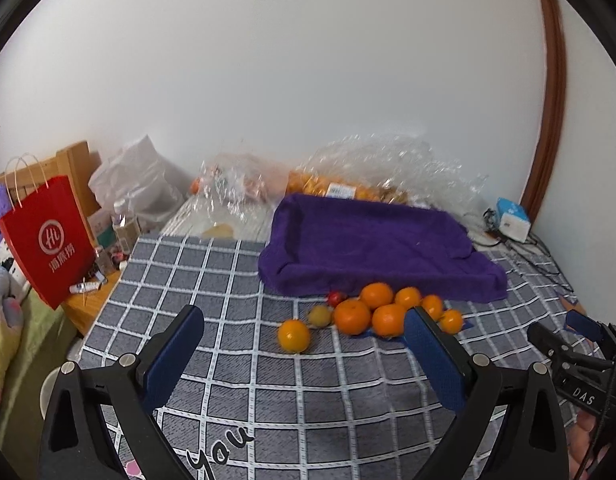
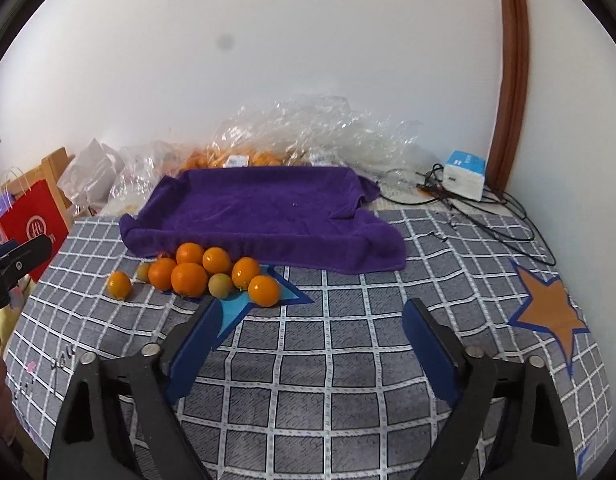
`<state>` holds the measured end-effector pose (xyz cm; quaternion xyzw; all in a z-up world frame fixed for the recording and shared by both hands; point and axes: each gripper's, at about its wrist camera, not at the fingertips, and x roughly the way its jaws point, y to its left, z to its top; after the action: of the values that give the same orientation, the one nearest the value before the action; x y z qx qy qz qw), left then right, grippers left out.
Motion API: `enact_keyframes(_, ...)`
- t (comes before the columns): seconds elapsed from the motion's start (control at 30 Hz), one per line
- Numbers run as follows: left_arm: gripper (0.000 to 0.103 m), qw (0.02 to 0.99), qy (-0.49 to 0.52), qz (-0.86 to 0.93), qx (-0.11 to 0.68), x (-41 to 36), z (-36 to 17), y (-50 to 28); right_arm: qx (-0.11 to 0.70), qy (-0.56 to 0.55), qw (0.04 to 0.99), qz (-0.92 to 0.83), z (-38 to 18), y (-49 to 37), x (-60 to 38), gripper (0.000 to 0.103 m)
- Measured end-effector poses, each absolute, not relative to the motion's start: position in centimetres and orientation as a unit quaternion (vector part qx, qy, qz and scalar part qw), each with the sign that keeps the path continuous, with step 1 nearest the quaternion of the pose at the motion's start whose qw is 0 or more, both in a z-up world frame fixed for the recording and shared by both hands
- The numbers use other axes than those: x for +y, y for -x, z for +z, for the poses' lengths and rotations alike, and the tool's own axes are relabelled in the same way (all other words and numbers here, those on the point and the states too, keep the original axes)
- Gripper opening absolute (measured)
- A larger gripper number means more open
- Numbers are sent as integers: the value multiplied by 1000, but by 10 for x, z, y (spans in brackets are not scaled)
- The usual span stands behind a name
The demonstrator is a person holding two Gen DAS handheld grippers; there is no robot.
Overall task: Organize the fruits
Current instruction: 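Grasp an orange with the left gripper while the right gripper grasps another orange, then carry the held oranges over the purple towel with both grippers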
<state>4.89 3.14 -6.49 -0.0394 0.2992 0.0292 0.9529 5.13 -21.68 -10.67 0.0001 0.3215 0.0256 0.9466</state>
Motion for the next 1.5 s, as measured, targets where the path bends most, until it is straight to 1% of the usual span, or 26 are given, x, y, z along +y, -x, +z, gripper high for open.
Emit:
enact_keyframes(0.07,97,947,44,31,315,38,-76,-57,332,2,943,29,-114,-60,-216,81)
enact_keyframes(0.13,97,943,49,33,328,46,-86,-65,344,0,938,34,-122,-71,-213,73)
enact_keyframes(0.23,96,940,50,40,334,53,-98,-72,356,8,933,47,-135,-88,-205,65)
enact_keyframes(0.43,96,933,37,61,353,69,-122,-84,380,22,922,72,-159,-124,-186,57)
enact_keyframes(0.53,96,931,43,63,357,76,-130,-88,392,35,916,79,-172,-139,-176,55)
enact_keyframes(0.67,91,924,57,43,375,76,-141,-96,411,52,906,85,-187,-150,-170,48)
enact_keyframes(0.73,90,924,55,41,377,72,-145,-100,407,45,908,91,-185,-152,-171,38)
enact_keyframes(0.8,88,921,58,36,383,67,-149,-105,403,41,909,94,-184,-153,-172,33)
enact_keyframes(0.87,83,918,58,32,392,61,-153,-113,403,38,909,97,-184,-153,-174,33)
enact_keyframes(0.97,81,914,43,35,401,53,-159,-121,401,44,911,90,-182,-148,-177,33)
enact_keyframes(1.03,74,912,40,34,406,49,-163,-125,400,43,912,82,-181,-143,-184,33)
enact_keyframes(1.1,72,909,46,31,413,49,-165,-129,401,37,912,73,-179,-139,-193,33)
enact_keyframes(1.13,69,908,50,30,414,49,-165,-130,401,36,913,68,-179,-138,-197,33)
enact_keyframes(1.17,63,908,52,30,414,49,-166,-132,400,34,914,63,-179,-136,-201,33)
enact_keyframes(1.2,60,908,54,32,414,49,-166,-133,400,32,914,60,-179,-136,-205,33)
enact_keyframes(1.27,46,909,64,28,412,51,-165,-134,399,25,915,58,-180,-134,-211,33)
enact_keyframes(1.3,43,909,66,26,412,51,-165,-134,399,22,915,56,-180,-134,-213,33)
enact_keyframes(1.33,36,909,65,24,410,51,-165,-134,400,20,915,55,-180,-133,-214,33)
enact_keyframes(1.37,32,910,64,21,409,50,-164,-134,400,18,915,55,-181,-133,-215,33)
enact_keyframes(1.5,32,912,56,14,407,48,-164,-133,398,21,916,50,-181,-131,-217,33)
